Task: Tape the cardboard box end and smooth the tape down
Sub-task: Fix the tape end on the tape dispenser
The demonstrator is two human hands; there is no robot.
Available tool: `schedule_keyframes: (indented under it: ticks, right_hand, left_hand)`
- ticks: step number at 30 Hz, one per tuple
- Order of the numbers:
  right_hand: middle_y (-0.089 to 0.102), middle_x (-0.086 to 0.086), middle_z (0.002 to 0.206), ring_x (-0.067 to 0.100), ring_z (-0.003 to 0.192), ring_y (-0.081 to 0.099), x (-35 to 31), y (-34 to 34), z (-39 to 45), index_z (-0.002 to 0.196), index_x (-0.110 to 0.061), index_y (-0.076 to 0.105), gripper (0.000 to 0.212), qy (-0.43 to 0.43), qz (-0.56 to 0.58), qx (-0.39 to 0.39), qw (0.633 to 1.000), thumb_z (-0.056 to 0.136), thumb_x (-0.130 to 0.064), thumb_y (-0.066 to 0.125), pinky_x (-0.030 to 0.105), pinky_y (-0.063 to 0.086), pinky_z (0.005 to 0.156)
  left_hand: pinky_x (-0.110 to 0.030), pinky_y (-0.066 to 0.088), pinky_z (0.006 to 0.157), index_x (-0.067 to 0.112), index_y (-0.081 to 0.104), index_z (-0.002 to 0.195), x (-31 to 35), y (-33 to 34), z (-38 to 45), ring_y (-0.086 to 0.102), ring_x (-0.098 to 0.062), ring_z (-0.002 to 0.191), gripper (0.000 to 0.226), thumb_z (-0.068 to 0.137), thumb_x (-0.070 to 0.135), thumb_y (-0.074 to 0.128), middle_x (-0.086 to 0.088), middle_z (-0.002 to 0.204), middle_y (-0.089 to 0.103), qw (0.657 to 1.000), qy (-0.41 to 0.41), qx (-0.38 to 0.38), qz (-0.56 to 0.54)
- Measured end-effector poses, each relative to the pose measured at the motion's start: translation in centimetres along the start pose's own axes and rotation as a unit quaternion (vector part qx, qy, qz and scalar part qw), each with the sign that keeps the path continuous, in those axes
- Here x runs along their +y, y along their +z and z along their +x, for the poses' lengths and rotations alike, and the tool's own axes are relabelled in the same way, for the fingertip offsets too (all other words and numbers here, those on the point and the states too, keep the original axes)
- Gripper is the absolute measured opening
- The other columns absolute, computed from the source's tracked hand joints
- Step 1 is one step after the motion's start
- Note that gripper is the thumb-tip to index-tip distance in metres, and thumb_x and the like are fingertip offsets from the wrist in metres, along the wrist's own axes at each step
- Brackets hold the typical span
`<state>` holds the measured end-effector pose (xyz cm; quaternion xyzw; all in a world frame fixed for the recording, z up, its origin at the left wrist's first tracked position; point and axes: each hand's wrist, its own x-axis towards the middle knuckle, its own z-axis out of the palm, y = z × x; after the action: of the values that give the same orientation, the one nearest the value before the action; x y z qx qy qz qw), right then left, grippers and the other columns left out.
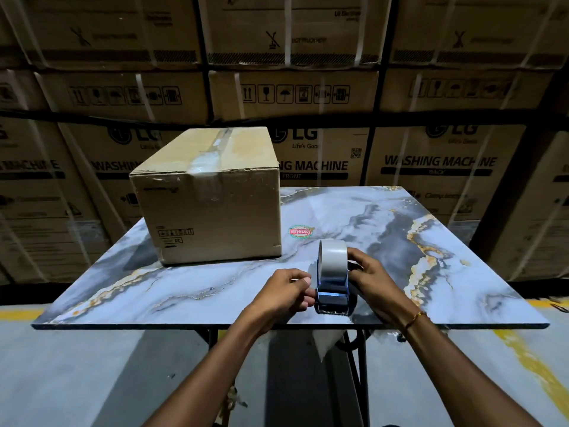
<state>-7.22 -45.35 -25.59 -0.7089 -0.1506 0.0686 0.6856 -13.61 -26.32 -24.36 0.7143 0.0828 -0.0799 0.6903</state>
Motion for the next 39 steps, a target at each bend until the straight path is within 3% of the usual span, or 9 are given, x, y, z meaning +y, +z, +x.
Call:
schedule_keyframes:
  ticks: [5, 7, 10, 14, 17, 22, 27, 32, 39]
  right_hand:
    - [0.064, 0.024, 0.119, 0.023, 0.087, 0.071, 0.6, -1.3, -1.3, 0.107, -0.011, 0.064, 0.023, 0.012, 0.109, 0.127, 0.986, 0.095, 0.006, 0.057, 0.036, 0.06, 0.081]
    - [0.069, 0.014, 0.114, 0.023, 0.093, 0.072, 0.8, -1.8, -2.7, 0.106, -0.015, 0.067, 0.015, -0.032, -0.015, 0.138, 0.99, 0.094, -0.007, 0.064, 0.04, 0.059, 0.086]
    - [0.066, 0.0, 0.111, 0.007, 0.102, 0.066, 0.9, -1.7, -5.1, 0.107, -0.019, 0.068, 0.016, -0.141, -0.215, 0.106, 0.961, 0.092, -0.015, 0.069, 0.033, 0.059, 0.081]
    - [0.046, -0.01, 0.128, 0.011, 0.111, 0.059, 1.9, -1.0, -6.9, 0.12, -0.029, 0.06, 0.036, -0.19, -0.329, 0.016, 0.925, 0.086, -0.034, 0.073, 0.031, 0.056, 0.085]
    - [0.038, -0.013, 0.138, 0.012, 0.111, 0.058, 2.7, -0.7, -7.0, 0.122, -0.034, 0.056, 0.04, -0.195, -0.405, 0.024, 0.893, 0.086, -0.039, 0.072, 0.032, 0.056, 0.086]
    - [0.045, -0.008, 0.133, 0.019, 0.101, 0.062, 3.0, 0.3, -6.3, 0.101, -0.03, 0.065, 0.012, -0.219, -0.416, 0.089, 0.878, 0.093, -0.02, 0.065, 0.036, 0.054, 0.072]
    - [0.048, -0.011, 0.125, 0.015, 0.078, 0.065, 3.0, 0.7, -6.6, 0.095, -0.025, 0.065, 0.008, -0.207, -0.4, 0.104, 0.887, 0.093, -0.018, 0.066, 0.036, 0.051, 0.065]
    - [0.05, -0.01, 0.122, 0.02, 0.072, 0.066, 3.3, 0.9, -6.4, 0.086, -0.018, 0.064, 0.008, -0.197, -0.372, 0.119, 0.899, 0.091, -0.014, 0.068, 0.042, 0.054, 0.064]
    - [0.052, -0.014, 0.13, 0.013, 0.088, 0.07, 3.6, 0.1, -6.9, 0.082, -0.017, 0.064, 0.012, -0.195, -0.336, 0.094, 0.917, 0.091, -0.01, 0.068, 0.041, 0.059, 0.077]
  left_hand:
    - [-0.031, 0.054, 0.067, 0.005, 0.061, 0.117, 0.0, -0.4, 0.1, 0.065, -0.023, 0.076, 0.021, 0.099, 0.013, 0.052, -0.014, 0.095, 0.072, 0.996, 0.037, 0.015, 0.078]
    - [-0.038, 0.06, 0.071, 0.011, 0.061, 0.122, 0.3, -0.4, 0.6, 0.068, -0.024, 0.08, 0.027, 0.097, 0.017, 0.056, -0.008, 0.1, 0.07, 0.981, 0.101, 0.055, 0.156]
    - [-0.039, 0.057, 0.081, 0.02, 0.058, 0.131, 1.8, -0.1, 1.8, 0.066, -0.022, 0.098, 0.038, 0.093, 0.023, 0.063, -0.001, 0.126, 0.062, 0.926, 0.228, 0.103, 0.283]
    - [-0.038, 0.04, 0.106, 0.026, 0.048, 0.141, 3.3, 0.3, 3.8, 0.045, -0.021, 0.13, 0.053, 0.091, 0.032, 0.065, -0.001, 0.144, 0.046, 0.86, 0.318, 0.044, 0.397]
    - [-0.035, 0.032, 0.11, 0.027, 0.043, 0.145, 3.6, 0.4, 4.8, 0.038, -0.021, 0.136, 0.063, 0.089, 0.04, 0.067, 0.0, 0.148, 0.043, 0.846, 0.318, -0.004, 0.427]
    - [-0.048, 0.035, 0.112, 0.032, 0.041, 0.144, 3.0, 0.0, 6.2, 0.034, -0.02, 0.141, 0.075, 0.079, 0.056, 0.069, 0.006, 0.149, 0.045, 0.837, 0.293, -0.031, 0.461]
    - [-0.05, 0.04, 0.107, 0.034, 0.04, 0.143, 2.3, -0.1, 6.6, 0.037, -0.02, 0.139, 0.077, 0.075, 0.06, 0.067, 0.008, 0.149, 0.045, 0.819, 0.304, -0.013, 0.487]
    - [-0.05, 0.036, 0.111, 0.034, 0.042, 0.145, 2.5, -0.6, 7.3, 0.032, -0.018, 0.145, 0.082, 0.074, 0.072, 0.06, 0.008, 0.149, 0.047, 0.817, 0.299, -0.015, 0.492]
    - [-0.045, 0.03, 0.117, 0.036, 0.037, 0.15, 3.9, -0.9, 8.0, 0.035, -0.018, 0.144, 0.067, 0.09, 0.063, 0.052, 0.004, 0.159, 0.037, 0.835, 0.25, -0.07, 0.485]
